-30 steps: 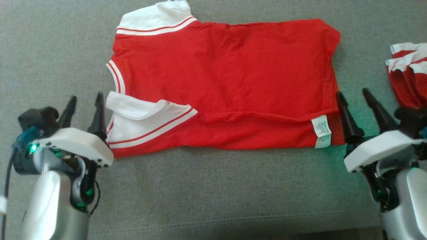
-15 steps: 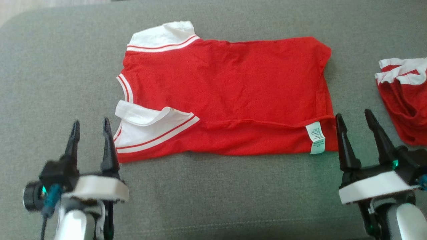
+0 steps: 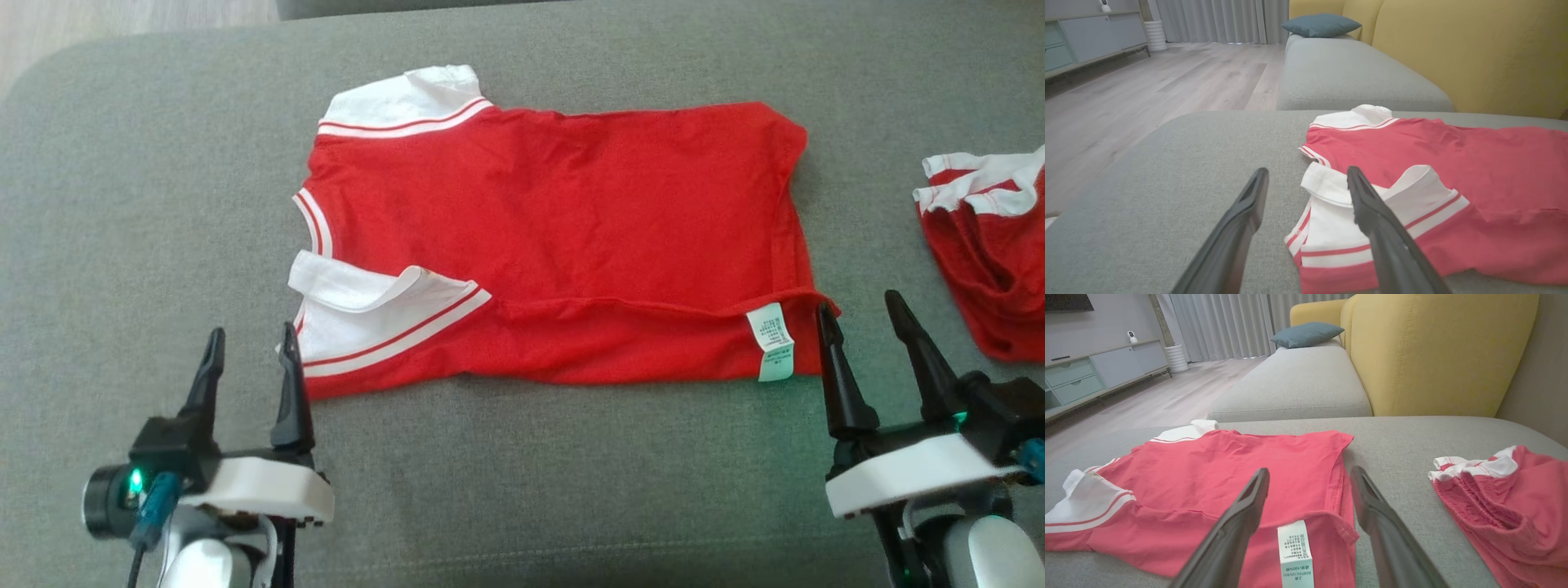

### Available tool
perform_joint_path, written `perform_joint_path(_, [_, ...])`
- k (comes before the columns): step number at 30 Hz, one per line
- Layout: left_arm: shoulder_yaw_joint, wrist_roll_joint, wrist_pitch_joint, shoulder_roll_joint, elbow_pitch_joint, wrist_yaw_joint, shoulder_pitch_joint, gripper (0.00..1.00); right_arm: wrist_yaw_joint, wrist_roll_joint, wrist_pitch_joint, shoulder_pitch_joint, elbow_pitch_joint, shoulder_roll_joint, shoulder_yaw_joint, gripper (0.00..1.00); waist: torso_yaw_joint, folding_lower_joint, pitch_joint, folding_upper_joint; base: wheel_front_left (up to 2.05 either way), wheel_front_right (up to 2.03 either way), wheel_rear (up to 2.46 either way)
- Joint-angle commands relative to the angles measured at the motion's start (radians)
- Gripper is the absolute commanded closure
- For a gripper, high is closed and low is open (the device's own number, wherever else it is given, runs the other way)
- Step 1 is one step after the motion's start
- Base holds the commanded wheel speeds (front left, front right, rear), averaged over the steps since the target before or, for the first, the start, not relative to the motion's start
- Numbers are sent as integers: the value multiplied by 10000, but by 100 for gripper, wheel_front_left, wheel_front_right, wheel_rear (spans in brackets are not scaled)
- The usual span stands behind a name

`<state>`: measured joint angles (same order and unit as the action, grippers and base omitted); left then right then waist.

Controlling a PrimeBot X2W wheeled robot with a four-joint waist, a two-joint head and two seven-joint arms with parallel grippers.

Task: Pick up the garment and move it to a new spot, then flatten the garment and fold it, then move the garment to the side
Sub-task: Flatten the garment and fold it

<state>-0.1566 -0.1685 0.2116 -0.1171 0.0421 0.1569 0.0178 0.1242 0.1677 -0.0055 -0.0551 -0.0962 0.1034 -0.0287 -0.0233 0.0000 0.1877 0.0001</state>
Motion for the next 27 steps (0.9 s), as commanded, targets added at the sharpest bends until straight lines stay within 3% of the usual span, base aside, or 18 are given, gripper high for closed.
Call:
perform_joint_path(1, [221, 40, -46, -113, -168, -105, -395, 0, 65, 119, 124, 67, -294, 8, -159, 0, 5, 0, 87, -1, 0, 0, 0])
perform_joint_path(16, [-58, -1040, -1726, -89, 1948, -990, -1343, 0, 65, 766, 2379, 798, 1412, 481, -61, 0, 63, 0, 1164, -1, 0, 0, 0])
perform_joint_path(24, [32, -1742, -2278, -106, 2631, -1495, -1946, 0, 65, 878, 3037, 1385, 2016, 476, -57, 0, 138, 0, 1549, -1, 0, 0, 0])
perform_joint_path(25, [-12, -1845, -2397, -79, 2685, -1601, -1990, 13, 65, 943, 3113, 1436, 2076, 464, -107, 0, 146, 0, 1566, -1, 0, 0, 0])
perform_joint_path(26, [-61, -1893, -2488, -83, 2720, -1684, -2032, 73, 65, 1014, 3165, 1480, 2113, 451, -145, 38, 151, 0, 1578, -1, 0, 0, 0])
perform_joint_path(27, [-102, -1899, -2528, -101, 2731, -1731, -2062, 100, 65, 1034, 3186, 1516, 2121, 453, -155, 95, 152, 0, 1581, -1, 0, 0, 0])
